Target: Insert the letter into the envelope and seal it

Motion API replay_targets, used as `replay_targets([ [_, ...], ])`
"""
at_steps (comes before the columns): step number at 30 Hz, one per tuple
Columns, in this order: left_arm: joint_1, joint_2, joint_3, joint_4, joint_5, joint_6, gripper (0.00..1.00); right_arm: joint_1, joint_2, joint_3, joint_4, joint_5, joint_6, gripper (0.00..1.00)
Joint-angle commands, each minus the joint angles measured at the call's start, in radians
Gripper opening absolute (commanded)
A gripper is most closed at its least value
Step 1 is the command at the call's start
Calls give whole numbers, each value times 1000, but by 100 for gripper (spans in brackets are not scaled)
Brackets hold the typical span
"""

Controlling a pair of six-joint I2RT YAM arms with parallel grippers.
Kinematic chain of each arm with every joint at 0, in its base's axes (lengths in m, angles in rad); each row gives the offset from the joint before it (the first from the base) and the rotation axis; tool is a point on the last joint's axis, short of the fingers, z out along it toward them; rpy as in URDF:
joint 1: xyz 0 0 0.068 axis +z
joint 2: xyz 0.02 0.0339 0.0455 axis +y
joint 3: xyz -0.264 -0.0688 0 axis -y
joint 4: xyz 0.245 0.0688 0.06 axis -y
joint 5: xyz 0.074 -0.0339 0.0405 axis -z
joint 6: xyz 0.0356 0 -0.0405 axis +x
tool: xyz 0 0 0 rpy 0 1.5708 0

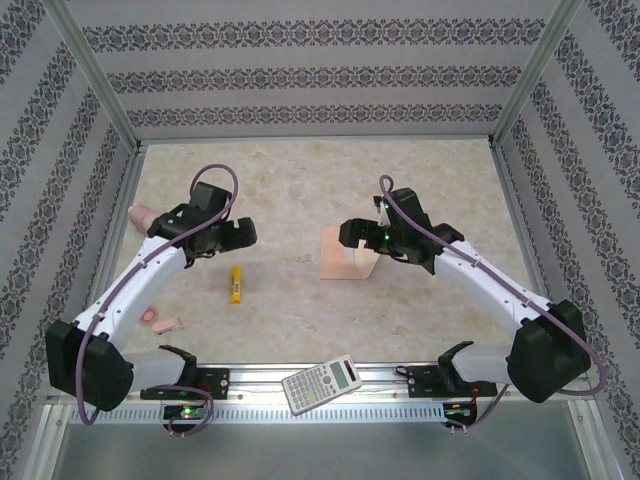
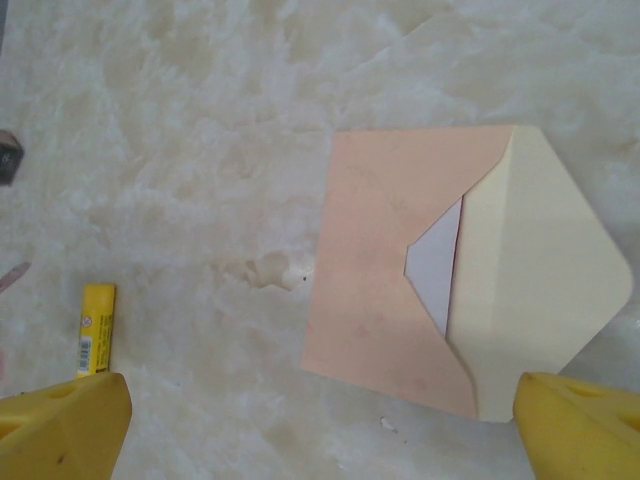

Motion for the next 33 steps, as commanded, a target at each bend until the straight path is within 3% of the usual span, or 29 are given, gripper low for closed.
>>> replay_targets([
  [1, 21, -16, -59, -98, -14, 28, 100, 15, -10, -38, 62, 19, 59, 98],
  [12, 23, 56, -152, -119, 20, 23, 99, 22, 28, -47, 73, -7, 64, 98],
  [20, 22, 189, -166, -31, 79, 42, 84, 21, 67, -38, 80, -10, 68, 97],
  [33, 21, 326, -116, -7, 122, 98, 70, 7, 84, -34, 69, -8, 65, 96],
])
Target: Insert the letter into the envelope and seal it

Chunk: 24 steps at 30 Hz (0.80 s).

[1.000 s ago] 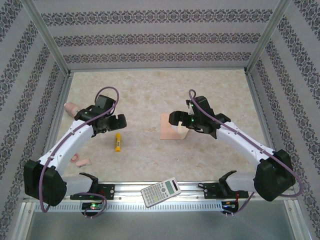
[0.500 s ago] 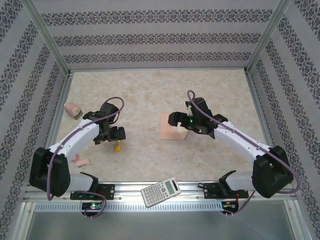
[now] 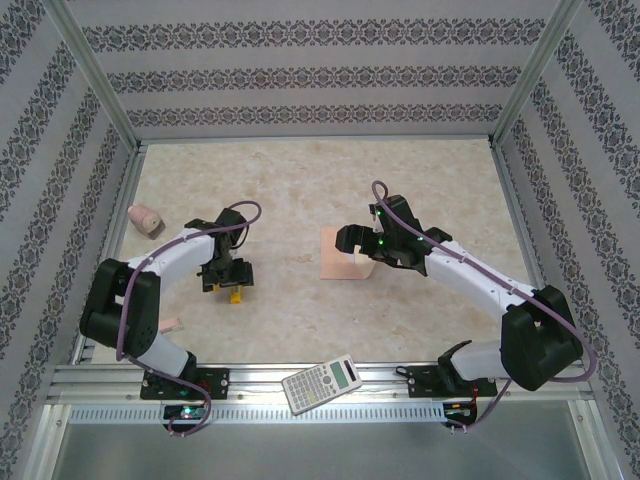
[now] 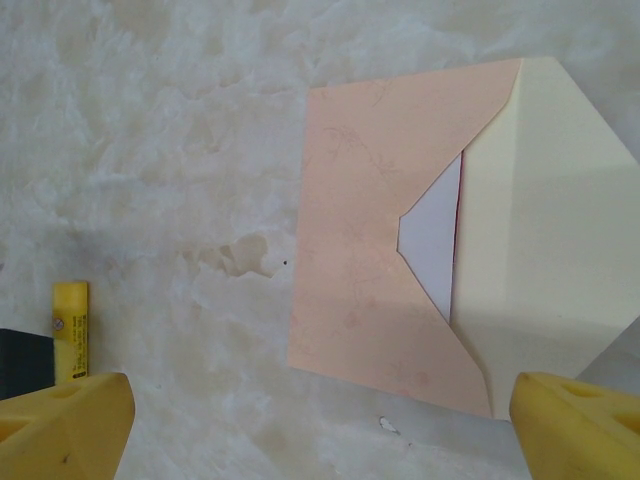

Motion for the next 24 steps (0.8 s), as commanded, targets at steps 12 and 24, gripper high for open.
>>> replay_targets([
  [12, 10, 73, 46, 20, 18, 73, 57, -13, 22, 19, -2, -8, 4, 94],
  [24, 10, 74, 35, 30, 18, 72, 44, -18, 36, 24, 4, -17, 7, 93],
])
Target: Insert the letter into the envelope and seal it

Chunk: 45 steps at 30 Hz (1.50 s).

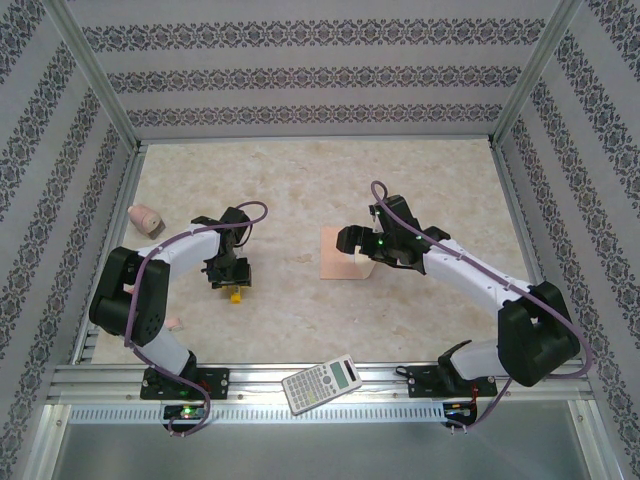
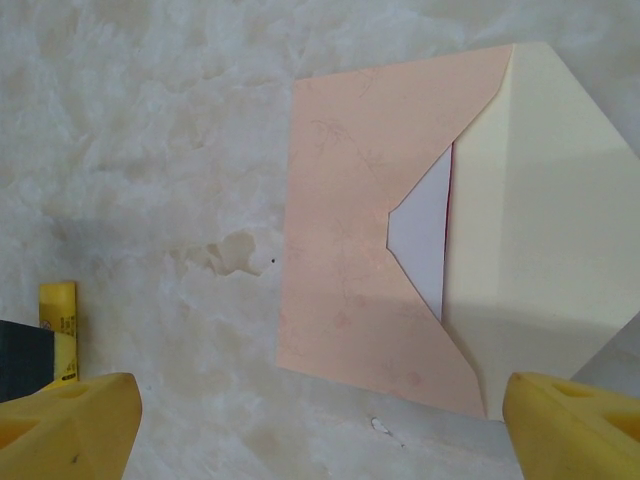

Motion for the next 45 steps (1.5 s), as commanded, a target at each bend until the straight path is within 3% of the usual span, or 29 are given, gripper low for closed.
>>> replay_targets([
  [1, 10, 4, 6, 10, 6, 12, 43, -9, 11, 23, 3, -9, 4, 93],
  [16, 9, -13, -34, 42, 6, 4, 40, -9, 12, 16, 9, -8, 5, 92],
  [34, 5, -27, -32, 70, -2, 22, 25, -9, -18, -2, 6, -1, 9, 91],
  [41, 1, -90, -21, 92, 46, 52, 15, -11, -31, -3, 0, 6, 6, 91],
  [45, -4, -159, -16, 151, 147, 109, 15, -22, -41, 6, -13, 4, -11, 91],
])
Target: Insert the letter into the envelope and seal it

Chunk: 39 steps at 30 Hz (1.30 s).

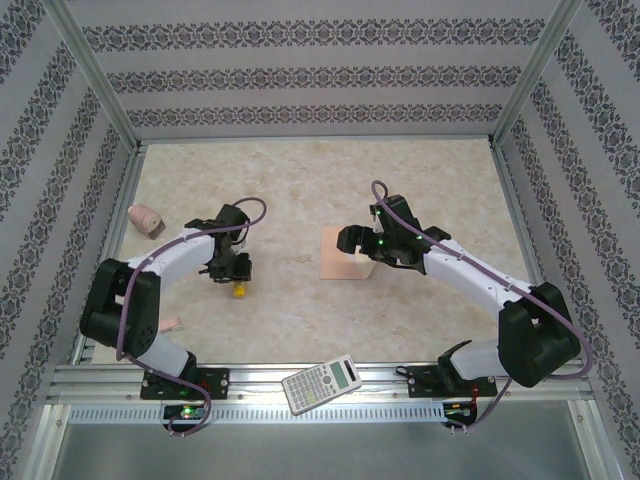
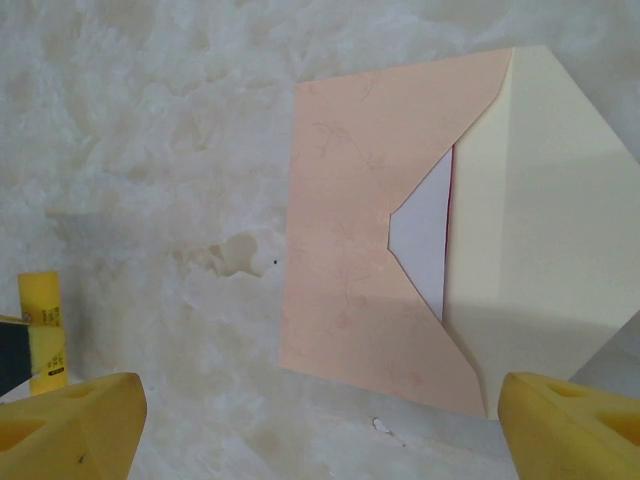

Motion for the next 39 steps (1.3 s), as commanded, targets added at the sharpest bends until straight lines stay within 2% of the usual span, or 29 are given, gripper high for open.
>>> replay_targets([
  [1, -5, -72, 16, 73, 116, 80, 15, -20, -34, 9, -14, 0, -20, 91],
  [7, -28, -151, 44, 156, 310, 204, 14, -73, -69, 42, -30, -48, -87, 94],
  [11, -32, -203, 36, 249, 468, 253, 14, -126, -90, 61, -9, -146, -114, 98],
  [15, -36, -223, 48, 305, 594, 263, 14, -165, -97, 79, 14, -256, -135, 98],
  [21, -48, -209, 89, 364, 705, 238, 14, -166, -92, 92, 104, -427, -120, 98],
  [28, -52, -204, 119, 537, 698, 112, 14, -154, -94, 1, 332, -544, 13, 92],
  [39, -54, -190, 90, 850, 552, -135, 14, -54, -118, -72, 475, -501, 63, 89],
])
